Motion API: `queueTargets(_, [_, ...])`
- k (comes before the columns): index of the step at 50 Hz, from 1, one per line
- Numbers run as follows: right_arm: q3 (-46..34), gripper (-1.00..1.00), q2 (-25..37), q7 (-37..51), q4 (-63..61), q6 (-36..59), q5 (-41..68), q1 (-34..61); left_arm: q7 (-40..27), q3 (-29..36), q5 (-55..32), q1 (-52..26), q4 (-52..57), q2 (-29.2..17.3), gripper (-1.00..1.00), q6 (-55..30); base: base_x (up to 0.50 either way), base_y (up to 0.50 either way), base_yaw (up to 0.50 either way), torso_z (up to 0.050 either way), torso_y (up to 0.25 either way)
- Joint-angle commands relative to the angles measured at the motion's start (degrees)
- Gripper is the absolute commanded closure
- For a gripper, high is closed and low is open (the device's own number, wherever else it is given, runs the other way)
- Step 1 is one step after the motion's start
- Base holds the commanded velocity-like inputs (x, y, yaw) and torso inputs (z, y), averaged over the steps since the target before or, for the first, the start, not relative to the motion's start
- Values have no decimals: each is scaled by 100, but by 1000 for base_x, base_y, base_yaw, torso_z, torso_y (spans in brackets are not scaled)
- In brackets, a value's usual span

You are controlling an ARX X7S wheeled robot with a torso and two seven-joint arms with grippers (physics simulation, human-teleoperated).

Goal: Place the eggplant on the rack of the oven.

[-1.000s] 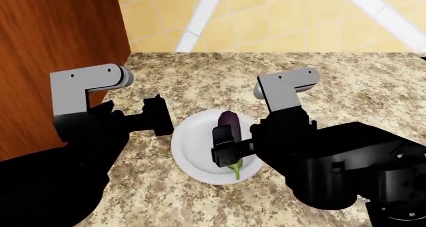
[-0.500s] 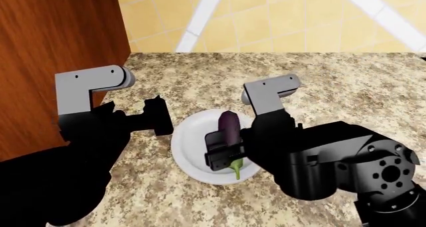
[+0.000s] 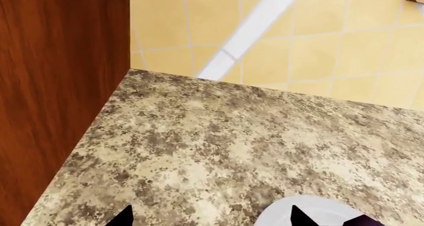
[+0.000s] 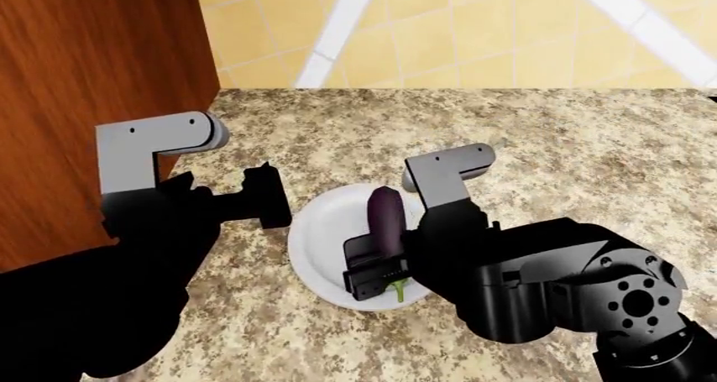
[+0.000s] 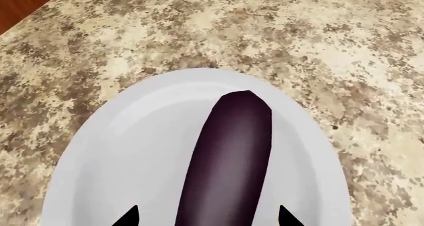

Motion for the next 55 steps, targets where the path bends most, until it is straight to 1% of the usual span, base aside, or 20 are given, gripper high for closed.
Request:
queueTargets(1, [-51,-100,14,-109,21,-16,-55,-21,6,30,17,8,-7,-21,-100,30,0,0,0,0,0])
queueTargets(34, [-291,-100,55,-190,179,19,-158,37,117,141,136,21,-84,-49,-100,130,0,0,0,0,0])
queueTargets(45, [-339,-100,55,-357,178,-10,-281,26,145,171,164,40,-101,-61,-100,165,0,0,0,0,0])
queueTargets(46, [-343,100,59,-361,171,-9,-284,31,134,172,154,31,-97,-65,-100,161,0,0,0,0,0])
queueTargets(55, [-363,100,165,-272,14,2,-375,96,100,194,133,10,-76,-72,-100,172,0,0,0,0,0])
